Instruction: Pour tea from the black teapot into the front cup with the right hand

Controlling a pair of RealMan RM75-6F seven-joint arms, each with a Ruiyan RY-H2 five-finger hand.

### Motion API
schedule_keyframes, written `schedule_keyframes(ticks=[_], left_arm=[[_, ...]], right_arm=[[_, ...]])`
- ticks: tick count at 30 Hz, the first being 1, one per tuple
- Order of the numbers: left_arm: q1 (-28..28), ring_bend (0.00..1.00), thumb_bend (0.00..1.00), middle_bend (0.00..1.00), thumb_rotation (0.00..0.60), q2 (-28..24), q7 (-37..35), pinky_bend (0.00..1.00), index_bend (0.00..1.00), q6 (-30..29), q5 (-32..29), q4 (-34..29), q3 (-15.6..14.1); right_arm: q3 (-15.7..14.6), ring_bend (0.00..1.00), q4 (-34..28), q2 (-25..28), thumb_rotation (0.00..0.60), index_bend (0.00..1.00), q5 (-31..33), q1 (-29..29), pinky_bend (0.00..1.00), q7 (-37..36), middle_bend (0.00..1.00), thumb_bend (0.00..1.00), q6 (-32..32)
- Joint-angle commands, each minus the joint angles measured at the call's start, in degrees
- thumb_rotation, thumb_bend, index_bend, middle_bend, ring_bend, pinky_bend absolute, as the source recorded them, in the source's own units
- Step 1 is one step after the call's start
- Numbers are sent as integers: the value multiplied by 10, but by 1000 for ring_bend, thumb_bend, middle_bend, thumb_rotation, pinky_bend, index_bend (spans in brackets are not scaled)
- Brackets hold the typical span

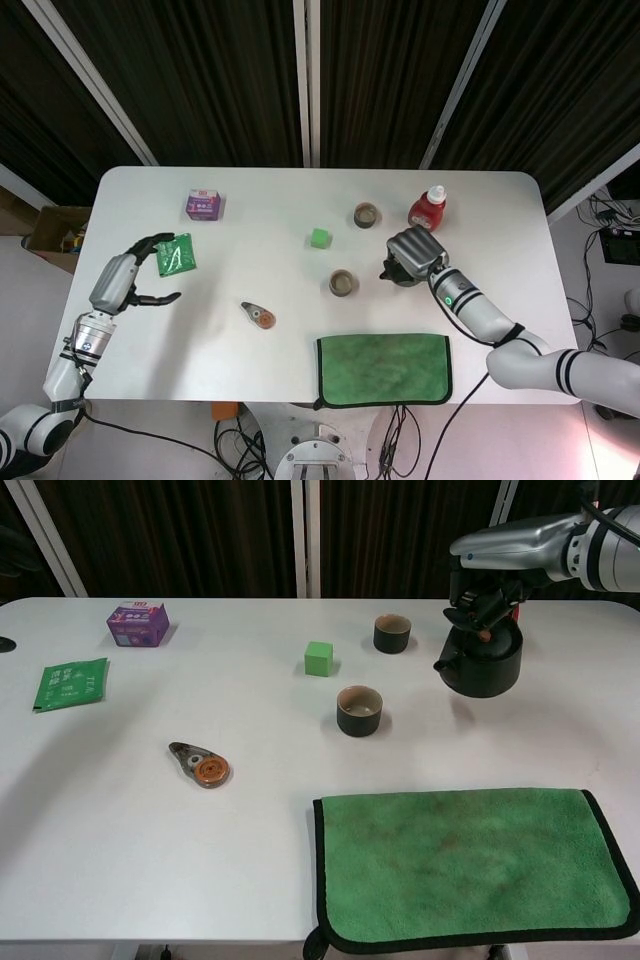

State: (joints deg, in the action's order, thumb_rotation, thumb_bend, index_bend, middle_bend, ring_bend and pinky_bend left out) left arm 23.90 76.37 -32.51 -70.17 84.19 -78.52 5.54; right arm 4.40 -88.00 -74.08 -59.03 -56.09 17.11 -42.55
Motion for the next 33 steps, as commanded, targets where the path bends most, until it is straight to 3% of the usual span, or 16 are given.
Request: schedule_keyframes(ticks=[1, 8, 33], left_arm=[[-1, 172, 117, 176, 600, -1, -2, 267, 167, -1, 1, 1, 0], [-4, 172, 117, 176, 600, -3, -11, 267, 168, -4, 1, 6, -1], [-10, 172, 117, 176, 600, 1, -41, 267, 167, -14, 5, 26, 0]], right_arm=[[11, 918, 0, -11, 508, 1000, 11, -9, 687, 9, 1000, 630, 2], [24, 918, 7, -31, 543, 1000, 29, -30, 687, 24, 1000, 628, 17], [24, 918, 47, -83, 544, 1000, 88, -93, 687, 93, 1000, 646, 37]])
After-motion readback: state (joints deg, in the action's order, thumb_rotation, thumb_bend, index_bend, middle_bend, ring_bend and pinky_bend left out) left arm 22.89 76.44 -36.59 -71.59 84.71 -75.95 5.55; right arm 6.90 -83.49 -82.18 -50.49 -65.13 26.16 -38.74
